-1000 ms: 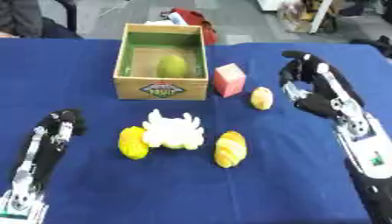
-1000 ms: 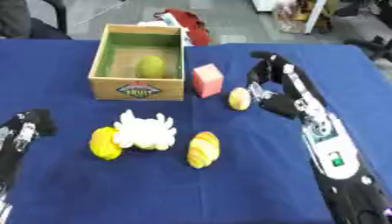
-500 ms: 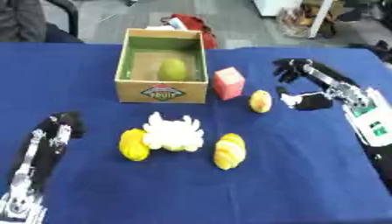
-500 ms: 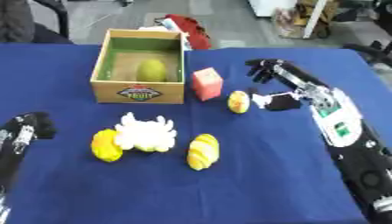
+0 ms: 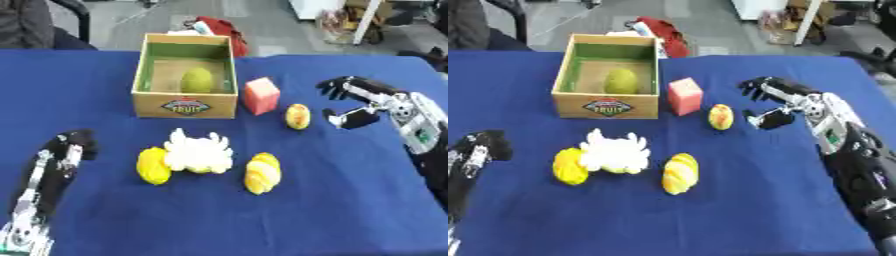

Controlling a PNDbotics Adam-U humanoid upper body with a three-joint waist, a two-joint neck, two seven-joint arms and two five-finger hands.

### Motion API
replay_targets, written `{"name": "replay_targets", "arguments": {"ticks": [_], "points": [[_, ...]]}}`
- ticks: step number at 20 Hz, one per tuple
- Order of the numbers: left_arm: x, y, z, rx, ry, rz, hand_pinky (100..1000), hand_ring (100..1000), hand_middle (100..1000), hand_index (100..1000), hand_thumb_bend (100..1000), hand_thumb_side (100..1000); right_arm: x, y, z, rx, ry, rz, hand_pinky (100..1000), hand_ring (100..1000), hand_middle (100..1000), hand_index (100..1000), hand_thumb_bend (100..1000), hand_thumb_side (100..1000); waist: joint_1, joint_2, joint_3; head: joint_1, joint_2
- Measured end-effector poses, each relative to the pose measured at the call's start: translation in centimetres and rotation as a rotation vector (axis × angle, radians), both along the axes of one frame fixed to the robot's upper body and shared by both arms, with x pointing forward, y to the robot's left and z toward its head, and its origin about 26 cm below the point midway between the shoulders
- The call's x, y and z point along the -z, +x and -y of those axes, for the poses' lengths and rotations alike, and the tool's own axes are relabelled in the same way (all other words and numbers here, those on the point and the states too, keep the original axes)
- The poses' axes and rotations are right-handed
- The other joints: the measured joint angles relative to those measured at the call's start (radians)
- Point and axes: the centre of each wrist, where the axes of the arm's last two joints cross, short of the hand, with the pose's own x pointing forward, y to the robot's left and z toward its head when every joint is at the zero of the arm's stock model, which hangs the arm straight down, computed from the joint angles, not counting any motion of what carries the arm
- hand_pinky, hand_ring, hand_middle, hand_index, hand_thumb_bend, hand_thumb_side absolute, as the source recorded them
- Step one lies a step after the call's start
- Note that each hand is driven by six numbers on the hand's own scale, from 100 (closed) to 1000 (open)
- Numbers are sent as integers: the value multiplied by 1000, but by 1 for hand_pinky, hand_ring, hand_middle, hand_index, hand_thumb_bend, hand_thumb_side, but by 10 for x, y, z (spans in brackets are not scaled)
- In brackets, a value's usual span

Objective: Pick up objects on the table and place them in the box.

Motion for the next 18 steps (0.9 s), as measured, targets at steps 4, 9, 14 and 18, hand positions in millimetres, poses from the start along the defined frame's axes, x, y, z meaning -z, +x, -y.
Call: {"name": "replay_targets", "arguments": {"ticks": [4,9,14,18], "points": [[0,0,0,0,0,-1,654,618,582,742,100,723,7,4,-10,-18,-35,-13,754,783,812,909,100,201,0,0,2,0,0],[0,0,0,0,0,-1,654,618,582,742,100,724,11,7,-22,-43,-58,-12,758,789,818,918,100,201,0,0,4,-1,0],[0,0,0,0,0,-1,653,618,582,742,100,725,11,10,-31,-63,-90,-2,770,801,830,906,100,206,0,0,7,-2,0],[1,0,0,1,1,-3,654,619,582,742,100,724,14,11,-37,-75,-135,-6,771,803,828,836,100,210,0,0,9,-4,0]]}}
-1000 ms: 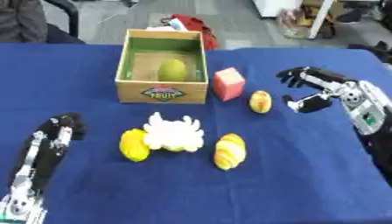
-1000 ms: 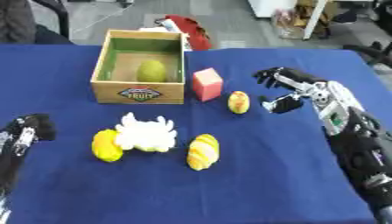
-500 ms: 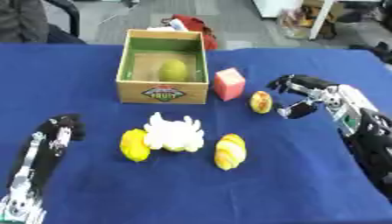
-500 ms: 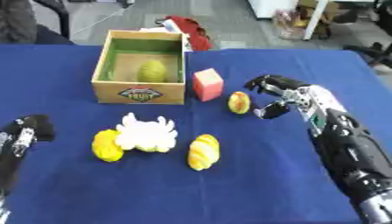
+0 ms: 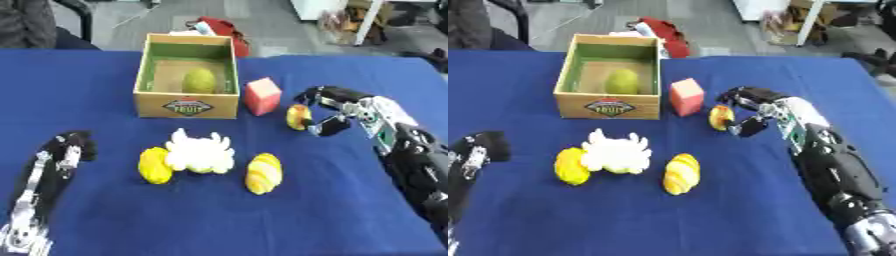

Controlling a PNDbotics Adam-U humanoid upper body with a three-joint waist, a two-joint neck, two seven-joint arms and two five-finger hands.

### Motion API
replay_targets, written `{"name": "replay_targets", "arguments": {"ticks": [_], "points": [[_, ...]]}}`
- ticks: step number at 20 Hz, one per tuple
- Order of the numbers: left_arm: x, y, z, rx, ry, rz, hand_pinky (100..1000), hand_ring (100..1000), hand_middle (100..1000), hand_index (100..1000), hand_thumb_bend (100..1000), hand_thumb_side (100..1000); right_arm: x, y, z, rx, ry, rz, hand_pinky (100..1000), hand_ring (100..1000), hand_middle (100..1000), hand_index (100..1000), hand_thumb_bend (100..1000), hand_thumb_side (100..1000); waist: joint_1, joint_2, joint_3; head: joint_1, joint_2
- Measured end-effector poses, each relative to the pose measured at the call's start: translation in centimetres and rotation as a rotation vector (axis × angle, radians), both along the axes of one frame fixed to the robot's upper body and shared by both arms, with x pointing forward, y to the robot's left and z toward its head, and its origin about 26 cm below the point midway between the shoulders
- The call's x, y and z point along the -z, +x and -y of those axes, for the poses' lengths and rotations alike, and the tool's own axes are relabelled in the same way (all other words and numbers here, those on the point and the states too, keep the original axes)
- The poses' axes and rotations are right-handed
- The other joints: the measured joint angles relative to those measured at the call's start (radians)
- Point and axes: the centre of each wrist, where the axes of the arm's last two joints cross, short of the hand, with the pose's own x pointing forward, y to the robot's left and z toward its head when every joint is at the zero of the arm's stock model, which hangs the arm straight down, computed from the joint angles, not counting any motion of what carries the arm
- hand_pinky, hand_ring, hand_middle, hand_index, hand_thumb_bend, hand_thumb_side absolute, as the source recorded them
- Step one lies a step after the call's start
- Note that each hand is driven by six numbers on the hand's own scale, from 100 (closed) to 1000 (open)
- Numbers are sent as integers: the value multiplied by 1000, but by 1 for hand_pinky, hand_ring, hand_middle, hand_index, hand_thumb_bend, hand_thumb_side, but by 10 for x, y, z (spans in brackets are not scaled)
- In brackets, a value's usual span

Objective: Pick up objects on the table and place them in the box.

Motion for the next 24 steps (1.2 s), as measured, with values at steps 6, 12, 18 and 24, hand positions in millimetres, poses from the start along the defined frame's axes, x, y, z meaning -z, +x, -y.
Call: {"name": "replay_targets", "arguments": {"ticks": [6,12,18,24], "points": [[1,0,0,0,0,-2,653,619,582,742,100,725,3,1,-1,13,-7,50,704,705,708,425,100,179,0,-2,2,0,0],[1,0,0,0,0,-2,653,619,582,742,100,724,-13,4,-2,25,127,246,665,643,642,361,100,160,0,-2,3,0,0],[1,0,0,2,-2,-3,653,619,582,742,100,724,-86,23,-29,-36,241,415,671,640,643,376,100,115,0,-2,13,0,-1],[-2,3,4,24,0,5,653,619,581,742,100,718,-112,36,-75,-78,261,432,664,631,633,406,100,158,0,-1,51,-16,-6]]}}
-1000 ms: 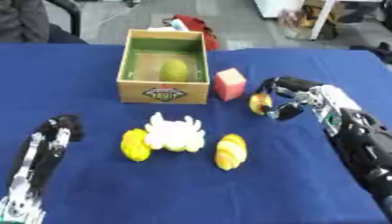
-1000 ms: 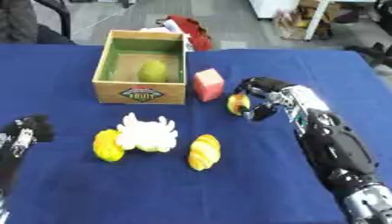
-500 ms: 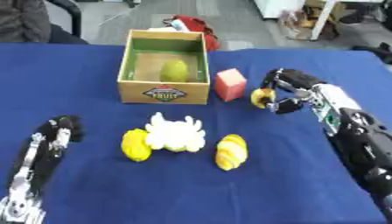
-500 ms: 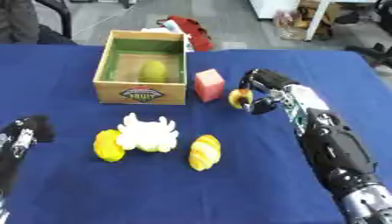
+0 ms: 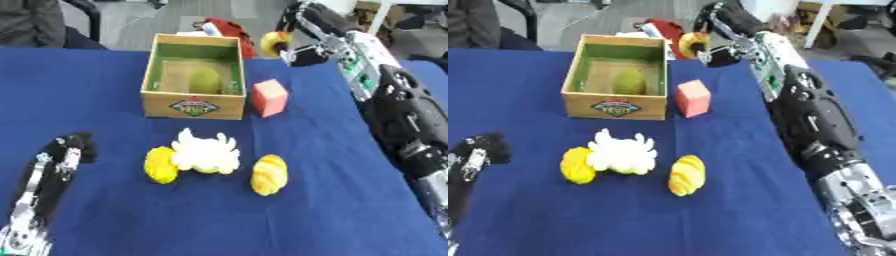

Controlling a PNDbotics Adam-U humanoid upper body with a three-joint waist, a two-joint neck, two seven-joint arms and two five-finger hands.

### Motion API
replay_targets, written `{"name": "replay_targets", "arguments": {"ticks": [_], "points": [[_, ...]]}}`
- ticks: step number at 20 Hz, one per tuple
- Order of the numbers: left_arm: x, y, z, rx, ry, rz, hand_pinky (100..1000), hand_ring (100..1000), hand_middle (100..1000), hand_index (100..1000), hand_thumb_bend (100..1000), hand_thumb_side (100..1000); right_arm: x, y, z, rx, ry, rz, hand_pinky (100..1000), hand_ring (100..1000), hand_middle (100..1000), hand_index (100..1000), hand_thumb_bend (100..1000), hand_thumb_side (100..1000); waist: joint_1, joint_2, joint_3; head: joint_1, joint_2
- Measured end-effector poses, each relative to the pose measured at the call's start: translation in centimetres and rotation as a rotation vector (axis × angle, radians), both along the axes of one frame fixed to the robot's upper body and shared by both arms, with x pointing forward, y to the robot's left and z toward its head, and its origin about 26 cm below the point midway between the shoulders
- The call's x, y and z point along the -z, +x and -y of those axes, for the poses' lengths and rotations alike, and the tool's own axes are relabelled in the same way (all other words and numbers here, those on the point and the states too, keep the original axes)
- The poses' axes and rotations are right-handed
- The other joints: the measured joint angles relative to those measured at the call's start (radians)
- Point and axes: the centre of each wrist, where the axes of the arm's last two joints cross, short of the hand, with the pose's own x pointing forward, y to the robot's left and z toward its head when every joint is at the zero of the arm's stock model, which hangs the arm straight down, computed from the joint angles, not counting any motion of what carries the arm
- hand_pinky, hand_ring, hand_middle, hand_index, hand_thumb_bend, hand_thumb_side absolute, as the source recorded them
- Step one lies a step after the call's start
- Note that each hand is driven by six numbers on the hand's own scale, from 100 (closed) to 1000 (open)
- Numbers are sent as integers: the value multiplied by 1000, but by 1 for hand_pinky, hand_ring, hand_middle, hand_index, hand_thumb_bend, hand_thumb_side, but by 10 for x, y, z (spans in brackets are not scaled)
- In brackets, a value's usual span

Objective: Pick up objects on the table and place them in the box.

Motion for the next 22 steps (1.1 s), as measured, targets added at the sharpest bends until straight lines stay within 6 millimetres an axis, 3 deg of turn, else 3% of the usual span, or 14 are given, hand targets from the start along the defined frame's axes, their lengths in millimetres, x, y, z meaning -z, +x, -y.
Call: {"name": "replay_targets", "arguments": {"ticks": [3,5,6,8,9,18,21,22], "points": [[-5,4,4,19,1,16,653,619,581,742,100,718,7,4,-22,21,16,-28,662,628,625,446,100,156,0,4,36,-15,-15],[-8,6,6,33,1,25,653,619,581,742,100,718,10,6,-36,51,19,-29,669,640,639,577,100,149,0,18,55,-27,-24],[-9,7,7,40,2,28,653,619,581,742,100,718,14,7,-41,74,16,-30,681,667,674,722,100,148,0,23,65,-34,-28],[-11,7,9,50,4,31,654,619,580,742,100,719,20,8,-50,118,-7,-26,717,726,741,924,100,156,0,25,77,-46,-34],[-12,8,10,53,4,34,654,619,580,742,100,719,22,8,-55,137,-27,-23,730,747,765,966,100,160,0,26,80,-49,-37],[-11,8,9,57,6,30,654,619,580,742,100,719,15,6,-61,211,-166,14,767,802,830,996,100,171,0,29,59,-56,-40],[-9,6,8,52,6,23,654,619,580,742,100,721,4,6,-45,163,-189,-7,783,828,866,999,100,173,0,29,45,-54,-40],[-9,6,8,52,6,22,654,620,580,742,100,708,0,6,-36,150,-195,-17,795,846,885,1000,100,100,0,29,41,-53,-39]]}}
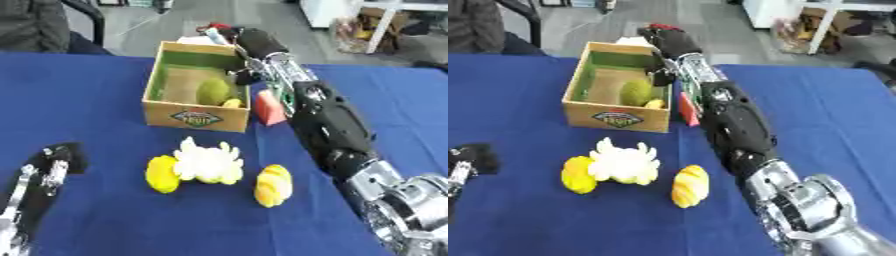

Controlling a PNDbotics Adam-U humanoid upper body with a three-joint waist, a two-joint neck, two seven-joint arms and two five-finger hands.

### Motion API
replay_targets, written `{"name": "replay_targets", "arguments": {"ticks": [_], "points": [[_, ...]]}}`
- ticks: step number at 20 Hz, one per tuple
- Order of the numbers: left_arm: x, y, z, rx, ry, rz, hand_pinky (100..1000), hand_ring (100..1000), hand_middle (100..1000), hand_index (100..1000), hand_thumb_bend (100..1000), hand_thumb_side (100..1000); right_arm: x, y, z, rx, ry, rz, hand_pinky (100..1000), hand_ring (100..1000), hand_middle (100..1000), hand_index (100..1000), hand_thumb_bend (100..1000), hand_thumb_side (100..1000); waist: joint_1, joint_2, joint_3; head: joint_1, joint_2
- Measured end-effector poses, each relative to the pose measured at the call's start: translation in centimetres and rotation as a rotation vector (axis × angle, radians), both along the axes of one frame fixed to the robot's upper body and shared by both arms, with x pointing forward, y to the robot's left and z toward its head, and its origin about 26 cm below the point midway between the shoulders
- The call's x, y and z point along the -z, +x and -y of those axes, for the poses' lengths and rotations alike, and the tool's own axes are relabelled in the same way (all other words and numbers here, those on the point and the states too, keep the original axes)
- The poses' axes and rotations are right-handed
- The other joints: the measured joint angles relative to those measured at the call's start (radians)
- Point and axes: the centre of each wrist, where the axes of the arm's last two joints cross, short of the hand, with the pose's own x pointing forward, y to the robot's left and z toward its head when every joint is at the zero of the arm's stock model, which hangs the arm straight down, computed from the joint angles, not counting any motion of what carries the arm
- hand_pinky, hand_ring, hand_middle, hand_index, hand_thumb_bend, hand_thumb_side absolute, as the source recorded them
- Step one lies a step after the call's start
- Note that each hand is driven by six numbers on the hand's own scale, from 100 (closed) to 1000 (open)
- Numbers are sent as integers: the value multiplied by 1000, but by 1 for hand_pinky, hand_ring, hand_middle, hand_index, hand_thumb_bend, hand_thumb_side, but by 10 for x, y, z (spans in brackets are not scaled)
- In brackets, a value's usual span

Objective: Pick up objects on the table and place them in the box.

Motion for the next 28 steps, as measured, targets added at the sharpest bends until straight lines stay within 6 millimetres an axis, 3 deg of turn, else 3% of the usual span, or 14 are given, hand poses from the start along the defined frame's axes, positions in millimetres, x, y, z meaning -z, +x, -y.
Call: {"name": "replay_targets", "arguments": {"ticks": [1,7,11,24,28], "points": [[1,0,0,-1,0,-1,654,620,580,742,100,722,-4,0,10,-11,-8,-15,805,863,902,1000,100,183,0,0,-4,2,0],[3,-2,-2,-11,1,-7,654,620,580,742,100,722,-8,-4,61,-32,-114,-202,904,1000,1000,1000,100,239,0,-1,-29,17,7],[3,-3,-5,-19,10,-9,655,620,580,742,100,721,-5,-5,77,-17,-199,-330,945,1000,1000,1000,100,276,0,-1,-31,21,9],[3,-3,-5,-20,11,-8,655,620,579,743,100,723,22,-4,80,46,-292,-475,947,1000,1000,1000,100,277,0,0,-18,25,9],[3,-3,-5,-20,11,-7,655,620,579,743,100,724,28,-3,77,57,-286,-461,950,1000,1000,1000,100,323,0,0,-14,24,9]]}}
